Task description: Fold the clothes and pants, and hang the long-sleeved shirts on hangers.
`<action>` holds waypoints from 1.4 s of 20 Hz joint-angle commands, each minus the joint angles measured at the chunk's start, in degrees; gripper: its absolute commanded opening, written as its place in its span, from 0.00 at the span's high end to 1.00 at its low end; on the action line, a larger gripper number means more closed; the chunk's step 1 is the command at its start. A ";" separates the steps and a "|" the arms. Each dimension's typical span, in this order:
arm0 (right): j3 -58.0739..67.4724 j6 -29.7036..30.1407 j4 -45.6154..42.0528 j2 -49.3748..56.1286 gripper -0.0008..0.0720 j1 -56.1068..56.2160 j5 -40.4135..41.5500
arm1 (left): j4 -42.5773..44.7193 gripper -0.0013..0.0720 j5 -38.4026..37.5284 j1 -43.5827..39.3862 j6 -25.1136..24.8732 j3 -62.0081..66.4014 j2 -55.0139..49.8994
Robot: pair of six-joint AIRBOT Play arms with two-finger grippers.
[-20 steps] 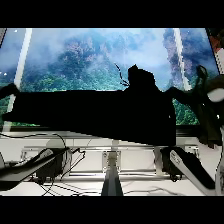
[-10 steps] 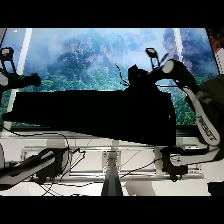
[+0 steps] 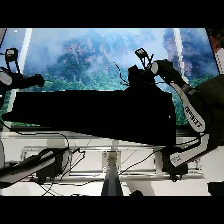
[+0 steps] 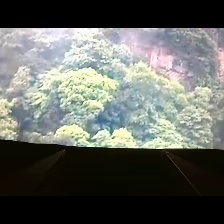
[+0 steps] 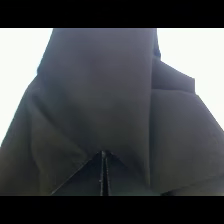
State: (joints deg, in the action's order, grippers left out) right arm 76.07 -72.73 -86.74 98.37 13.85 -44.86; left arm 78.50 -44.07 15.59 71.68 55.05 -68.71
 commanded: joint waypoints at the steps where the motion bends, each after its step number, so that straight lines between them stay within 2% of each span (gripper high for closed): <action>1: 1.22 -0.70 -1.66 0.28 0.96 0.26 0.20 | -3.61 0.03 -0.02 -0.02 -0.07 -0.02 -0.17; 5: 7.21 -0.70 -1.77 -3.74 0.96 0.24 -7.80 | -3.58 0.03 0.11 -0.09 -0.07 0.00 -0.04; 10: 7.91 -0.63 -2.12 -15.54 0.96 -0.42 -10.01 | -6.45 0.03 -0.33 -0.72 -0.07 0.00 0.00; 13: 7.89 0.57 -1.46 -15.98 0.96 -2.23 -11.32 | -9.44 0.03 -0.33 -1.73 -0.07 0.00 -0.02; 14: 7.89 2.51 -0.24 -14.69 0.91 -2.36 -13.49 | -10.19 0.03 -0.33 -1.97 -0.04 -0.02 -0.02; 17: 7.78 10.75 7.87 -8.28 0.19 -1.86 -16.61 | -10.23 0.03 -0.31 -3.54 -0.07 -0.02 -0.09; 18: 7.78 11.08 9.33 -5.99 0.16 -1.62 -15.17 | -10.23 0.03 -0.31 -3.91 -0.07 -0.02 -0.09; 22: 7.82 10.62 12.02 1.95 0.15 -0.44 -12.24 | -10.23 0.03 -0.31 -5.27 -0.07 -0.02 -0.09; 23: 7.96 10.64 11.80 3.06 0.12 0.07 -10.99 | -10.23 0.03 -0.31 -5.25 -0.07 -0.02 -0.09; 26: 7.98 10.51 11.30 4.52 0.12 0.59 -5.25 | -10.21 0.03 -0.26 -5.25 -0.07 -0.02 -0.13; 28: 7.98 10.14 11.28 5.44 0.14 0.59 -5.40 | -10.21 0.03 -0.26 -5.25 -0.07 -0.02 -0.13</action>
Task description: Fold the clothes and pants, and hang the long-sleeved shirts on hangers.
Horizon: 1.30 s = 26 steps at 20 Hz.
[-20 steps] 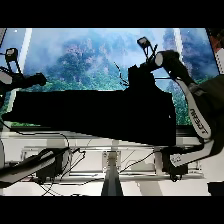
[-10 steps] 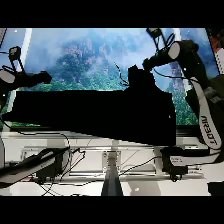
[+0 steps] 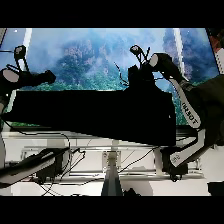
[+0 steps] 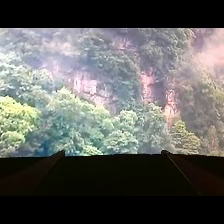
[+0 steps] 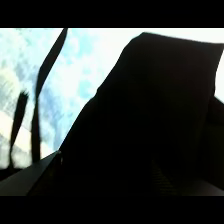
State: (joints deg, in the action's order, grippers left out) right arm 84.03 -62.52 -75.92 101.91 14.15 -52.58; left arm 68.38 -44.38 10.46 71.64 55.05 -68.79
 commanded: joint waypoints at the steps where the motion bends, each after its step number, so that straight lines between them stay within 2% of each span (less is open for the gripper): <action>1: 0.00 -0.76 0.44 2.43 0.16 0.28 1.55 | -0.09 0.03 0.04 -0.11 -0.02 -0.02 -0.04; 2: 0.00 -1.36 0.13 2.82 0.31 0.28 1.27 | -0.09 0.03 0.04 -0.11 -0.02 -0.02 -0.04; 3: 0.02 -1.36 -0.66 2.91 0.50 0.31 1.57 | -0.09 0.03 0.04 -0.11 -0.02 -0.02 -0.04; 4: 0.02 -1.36 -0.87 2.69 0.80 0.28 2.05 | -0.09 0.03 0.04 -0.11 -0.02 -0.02 -0.04; 5: 0.02 -1.44 -0.87 2.19 0.95 0.28 2.29 | -0.09 0.03 0.02 -0.11 -0.02 -0.02 -0.04; 8: 0.02 -1.90 -0.83 -1.49 0.96 0.28 1.22 | -0.11 0.03 0.00 -0.11 -0.02 -0.02 -0.04; 10: 0.02 -4.39 -1.03 -5.90 0.96 0.24 -0.83 | -0.11 0.03 0.02 -0.11 -0.02 0.09 0.04; 18: -0.07 -8.92 -3.34 -30.29 0.96 0.24 -12.90 | -7.19 0.03 -3.91 -0.11 -0.04 0.24 2.45; 22: -4.79 -10.45 -3.67 -42.29 0.96 0.24 -27.32 | -13.25 0.03 -8.28 -0.57 -0.07 0.22 2.51; 26: -18.49 -17.42 -3.23 -58.73 0.96 0.24 -41.64 | -13.62 0.03 -12.35 -6.01 -1.11 0.22 2.45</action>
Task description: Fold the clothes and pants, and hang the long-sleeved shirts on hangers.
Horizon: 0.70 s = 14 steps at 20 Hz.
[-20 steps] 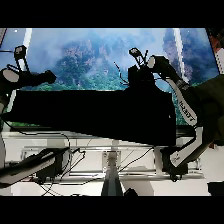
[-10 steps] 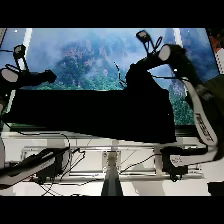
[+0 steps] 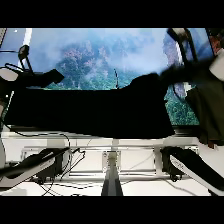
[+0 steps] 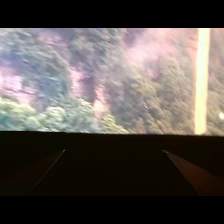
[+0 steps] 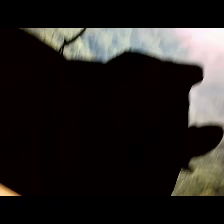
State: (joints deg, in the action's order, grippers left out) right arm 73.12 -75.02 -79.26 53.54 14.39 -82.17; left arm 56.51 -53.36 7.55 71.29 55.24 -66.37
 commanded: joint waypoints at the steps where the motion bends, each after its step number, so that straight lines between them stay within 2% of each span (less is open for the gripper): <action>1: -10.80 -6.91 0.42 -14.23 0.96 0.00 -16.28 | -1.75 0.03 -3.28 -5.70 -0.79 0.02 -0.07; 2: -13.81 -8.68 1.57 -17.86 0.96 0.00 -21.49 | -2.29 0.03 -3.23 -8.70 -0.76 0.02 -0.39; 3: -16.35 -10.40 2.64 -20.92 0.96 0.07 -23.32 | -3.89 0.03 -3.19 -11.67 -0.76 0.02 -1.01; 6: -21.46 -12.28 7.19 -29.03 0.96 0.04 -23.26 | -12.72 0.04 -0.39 -20.92 -0.74 0.04 -4.70; 9: -21.99 -12.57 8.72 -31.50 0.96 0.04 -23.26 | -20.31 0.04 4.17 -28.30 -0.79 1.22 -9.97; 14: -21.99 -12.55 8.85 -31.71 0.96 0.04 -23.10 | -21.03 0.04 4.26 -36.00 -0.70 14.14 -24.81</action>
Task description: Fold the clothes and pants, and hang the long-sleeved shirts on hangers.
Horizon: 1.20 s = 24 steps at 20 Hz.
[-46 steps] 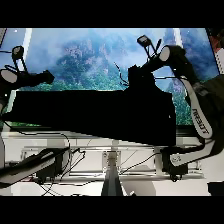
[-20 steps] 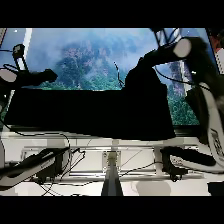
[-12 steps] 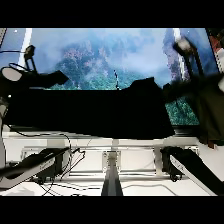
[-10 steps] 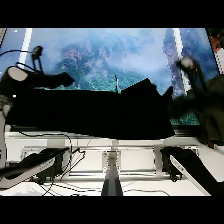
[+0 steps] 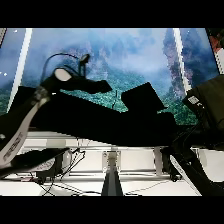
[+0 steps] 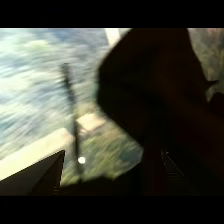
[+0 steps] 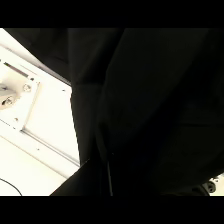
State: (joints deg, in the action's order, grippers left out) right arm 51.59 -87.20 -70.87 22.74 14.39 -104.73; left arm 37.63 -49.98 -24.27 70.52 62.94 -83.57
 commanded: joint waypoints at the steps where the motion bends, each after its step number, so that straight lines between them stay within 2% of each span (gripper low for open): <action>1: -0.46 -0.35 0.17 -0.90 0.96 0.04 -0.42 | -2.14 0.04 0.87 -4.42 0.22 10.12 -11.15; 4: -0.46 -0.33 0.09 -0.90 0.96 0.04 1.68 | 1.64 0.04 -0.22 -4.22 0.22 20.15 -19.76; 7: -0.46 -0.24 0.09 -0.90 0.96 0.04 3.65 | 7.56 0.04 -11.41 -2.86 3.48 27.85 -26.08; 9: -0.46 -0.22 0.09 -0.90 0.96 0.04 4.44 | 7.80 0.04 -15.23 -2.43 3.37 28.87 -28.15; 12: -0.46 -0.22 0.07 -0.90 0.96 0.04 4.74 | 7.08 0.04 -16.79 -3.50 2.36 28.87 -29.64; 17: -0.46 -0.17 -2.45 -0.90 0.96 0.04 9.42 | 4.61 0.04 -16.31 -6.97 -5.75 28.89 -29.88; 18: -0.46 -0.15 -3.02 -0.90 0.96 0.04 10.43 | 4.31 0.05 -15.54 -7.48 -6.56 28.87 -29.90; 20: -0.46 -0.15 -3.39 -0.90 0.96 0.04 11.82 | 4.28 0.30 -13.88 -8.11 -8.50 28.87 -29.92; 21: -0.46 -0.15 -3.39 -0.90 0.96 0.04 11.89 | 4.28 0.33 -12.50 -8.15 -9.53 28.87 -29.92; 24: -0.46 -0.15 -3.50 -0.90 0.96 0.04 11.91 | 4.28 0.34 -5.60 -8.13 -9.46 28.87 -29.92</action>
State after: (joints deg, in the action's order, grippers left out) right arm 51.13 -87.39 -73.87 21.89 14.39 -93.73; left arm 42.30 -61.56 -32.05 62.70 91.72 -113.45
